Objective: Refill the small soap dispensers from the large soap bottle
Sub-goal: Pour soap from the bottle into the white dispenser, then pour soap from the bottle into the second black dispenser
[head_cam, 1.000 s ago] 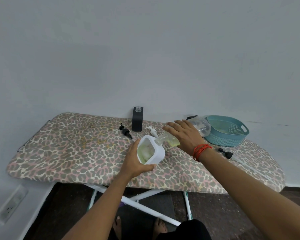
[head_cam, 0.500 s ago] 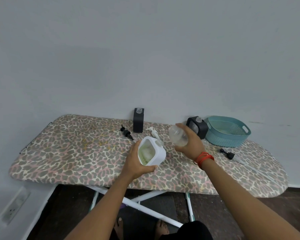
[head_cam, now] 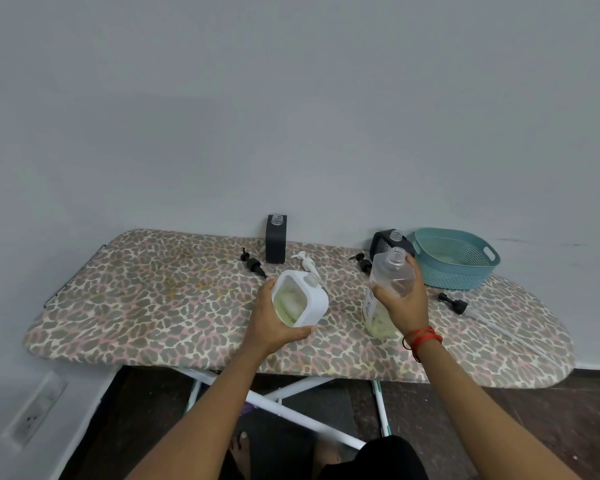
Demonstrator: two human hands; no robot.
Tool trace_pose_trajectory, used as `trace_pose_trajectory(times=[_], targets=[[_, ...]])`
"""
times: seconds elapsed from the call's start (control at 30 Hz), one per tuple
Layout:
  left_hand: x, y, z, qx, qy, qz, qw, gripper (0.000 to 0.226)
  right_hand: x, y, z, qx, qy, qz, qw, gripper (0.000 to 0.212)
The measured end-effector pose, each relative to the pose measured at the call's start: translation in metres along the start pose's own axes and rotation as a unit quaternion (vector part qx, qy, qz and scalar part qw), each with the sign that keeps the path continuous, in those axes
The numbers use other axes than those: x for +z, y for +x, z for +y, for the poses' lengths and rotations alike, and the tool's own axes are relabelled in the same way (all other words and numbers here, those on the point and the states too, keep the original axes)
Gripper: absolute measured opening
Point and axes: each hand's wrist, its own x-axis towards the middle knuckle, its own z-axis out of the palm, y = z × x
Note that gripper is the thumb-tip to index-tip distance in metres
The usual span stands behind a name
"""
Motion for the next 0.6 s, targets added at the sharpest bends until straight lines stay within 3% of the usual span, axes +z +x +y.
trace_pose_trajectory(times=[0.37, 0.6], targets=[[-0.013, -0.010, 0.007, -0.046, 0.017, -0.005, 0.999, 0.129, -0.004, -0.005, 0.002, 0.010, -0.009, -0.001, 1.000, 0.089], [-0.047, -0.016, -0.004, -0.084, -0.064, -0.096, 0.990, 0.109, -0.007, -0.007, 0.003, 0.010, -0.015, -0.001, 1.000, 0.090]])
